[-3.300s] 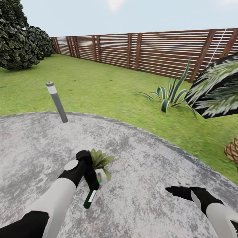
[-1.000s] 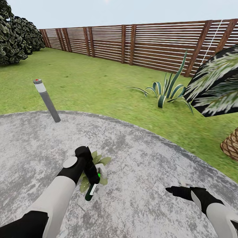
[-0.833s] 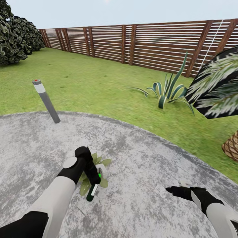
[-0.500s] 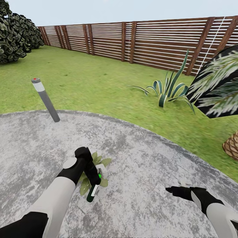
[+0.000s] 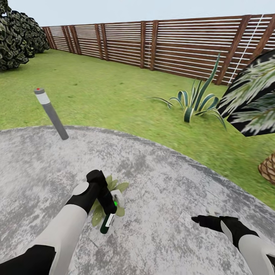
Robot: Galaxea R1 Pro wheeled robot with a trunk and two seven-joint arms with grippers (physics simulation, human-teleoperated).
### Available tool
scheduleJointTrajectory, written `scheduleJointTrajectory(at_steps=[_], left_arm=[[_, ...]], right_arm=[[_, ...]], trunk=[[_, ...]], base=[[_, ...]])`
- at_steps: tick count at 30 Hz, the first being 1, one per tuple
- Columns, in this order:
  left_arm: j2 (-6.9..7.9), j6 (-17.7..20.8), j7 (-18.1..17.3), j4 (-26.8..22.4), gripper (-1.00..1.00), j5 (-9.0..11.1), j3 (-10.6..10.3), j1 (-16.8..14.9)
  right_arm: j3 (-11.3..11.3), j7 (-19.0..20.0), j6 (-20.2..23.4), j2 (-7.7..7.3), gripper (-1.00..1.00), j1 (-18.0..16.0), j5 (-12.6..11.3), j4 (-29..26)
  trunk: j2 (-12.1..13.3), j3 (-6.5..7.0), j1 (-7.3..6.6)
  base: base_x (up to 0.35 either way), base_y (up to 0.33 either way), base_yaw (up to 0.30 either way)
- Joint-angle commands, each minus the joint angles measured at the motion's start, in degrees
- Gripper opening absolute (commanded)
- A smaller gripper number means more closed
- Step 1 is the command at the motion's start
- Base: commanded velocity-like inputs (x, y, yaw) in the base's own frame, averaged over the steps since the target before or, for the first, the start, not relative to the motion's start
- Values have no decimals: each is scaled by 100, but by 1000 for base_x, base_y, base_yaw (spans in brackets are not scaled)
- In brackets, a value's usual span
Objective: Pick up the pesticide atomizer in the garden and spray insectifuge to fully cover both potted plants in the garden.
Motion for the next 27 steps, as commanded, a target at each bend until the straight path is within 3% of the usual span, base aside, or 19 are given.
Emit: scheduleJointTrajectory(at_steps=[1, 6, 19, 24, 27], left_arm=[[-1, 53, -38, -4, -100, -43, -1, -2], [-13, 53, -38, -13, -100, -39, -18, -2], [-276, 87, -64, -36, -100, -34, -39, -2], [-241, 79, -64, -23, -100, -62, -22, -2], [-141, 72, -64, -20, -100, -71, -22, -2]], right_arm=[[-49, 34, 32, 2, 100, -2, 53, -11], [-50, 29, 32, -5, 100, -2, 53, -11], [-49, 29, 32, -6, 100, -2, 53, -11], [-49, 29, 32, -5, 100, -2, 53, -11], [-49, 29, 32, -4, 100, -2, 53, -11]], trunk=[[-2, -5, 2], [-2, -5, 2], [-2, -6, 2], [-2, -6, 2], [-2, -6, 2]], base=[[180, 0, 0], [50, 0, 0], [1, 0, 0], [0, 0, 0], [-73, 0, 0]])
